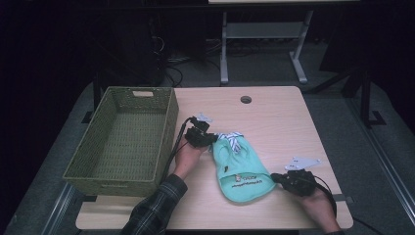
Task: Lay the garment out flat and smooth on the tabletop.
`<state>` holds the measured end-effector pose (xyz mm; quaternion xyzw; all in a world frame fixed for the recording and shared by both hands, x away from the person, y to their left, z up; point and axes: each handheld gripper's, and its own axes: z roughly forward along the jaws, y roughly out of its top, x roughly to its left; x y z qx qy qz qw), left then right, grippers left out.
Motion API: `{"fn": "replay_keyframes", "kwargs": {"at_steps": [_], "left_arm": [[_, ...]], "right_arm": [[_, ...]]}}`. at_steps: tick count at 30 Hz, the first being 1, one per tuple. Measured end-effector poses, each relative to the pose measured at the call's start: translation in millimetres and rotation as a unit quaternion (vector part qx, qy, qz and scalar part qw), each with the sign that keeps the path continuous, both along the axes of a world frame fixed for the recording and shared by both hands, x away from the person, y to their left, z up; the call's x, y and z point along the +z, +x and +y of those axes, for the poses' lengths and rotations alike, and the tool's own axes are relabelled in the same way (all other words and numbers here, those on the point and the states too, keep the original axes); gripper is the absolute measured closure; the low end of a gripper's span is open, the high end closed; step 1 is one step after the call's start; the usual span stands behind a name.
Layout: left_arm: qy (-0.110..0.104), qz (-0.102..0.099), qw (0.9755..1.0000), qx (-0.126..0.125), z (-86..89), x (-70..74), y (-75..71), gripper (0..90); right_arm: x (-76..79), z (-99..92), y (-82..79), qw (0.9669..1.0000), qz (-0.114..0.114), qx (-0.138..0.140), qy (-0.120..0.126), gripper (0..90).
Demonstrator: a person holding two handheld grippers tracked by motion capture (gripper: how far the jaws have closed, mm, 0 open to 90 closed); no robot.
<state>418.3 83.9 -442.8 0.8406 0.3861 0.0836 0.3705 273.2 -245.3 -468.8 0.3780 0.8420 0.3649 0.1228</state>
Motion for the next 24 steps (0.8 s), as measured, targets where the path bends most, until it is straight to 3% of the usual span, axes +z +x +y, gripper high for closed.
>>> {"fn": "replay_keyframes", "kwargs": {"at_steps": [5, 9, 14, 17, 20, 21, 24], "left_arm": [[0.02, 0.009, 0.9997, -0.013, -5.0, -10.5, 0.4, 82.9], [0.021, 0.009, 0.9996, -0.014, -7.6, -19.1, 0.3, 82.8], [0.018, 0.009, 0.9997, -0.014, -7.5, -19.2, 0.4, 78.9], [0.015, 0.001, 0.9998, -0.011, -6.0, -14.3, -0.5, 67.8], [-0.001, -0.01, 0.9999, -0.005, -2.3, -1.2, -4.9, 57.6], [-0.001, -0.01, 0.9999, -0.005, -2.3, -1.2, -4.9, 54.7], [-0.011, -0.018, 0.9997, -0.015, 0.8, 14.4, -19.8, 54.1]], "right_arm": [[-1.0, -6.6, -8.0, 1.0, 0.003, -0.004, 0.0, 88.5], [-1.9, -9.9, -10.6, 1.0, 0.003, -0.005, 0.004, 88.5], [-1.7, -10.6, -11.5, 1.0, 0.007, -0.003, 0.003, 88.3], [-1.5, -10.5, -11.1, 0.9999, 0.013, 0.0, 0.011, 84.6], [1.6, -12.6, -10.2, 0.9996, 0.005, 0.0, 0.027, 72.9], [1.6, -12.6, -10.2, 0.9996, 0.005, 0.0, 0.027, 72.9], [9.6, -14.0, -8.3, 0.9991, -0.003, 0.0, 0.042, 66.5]]}}
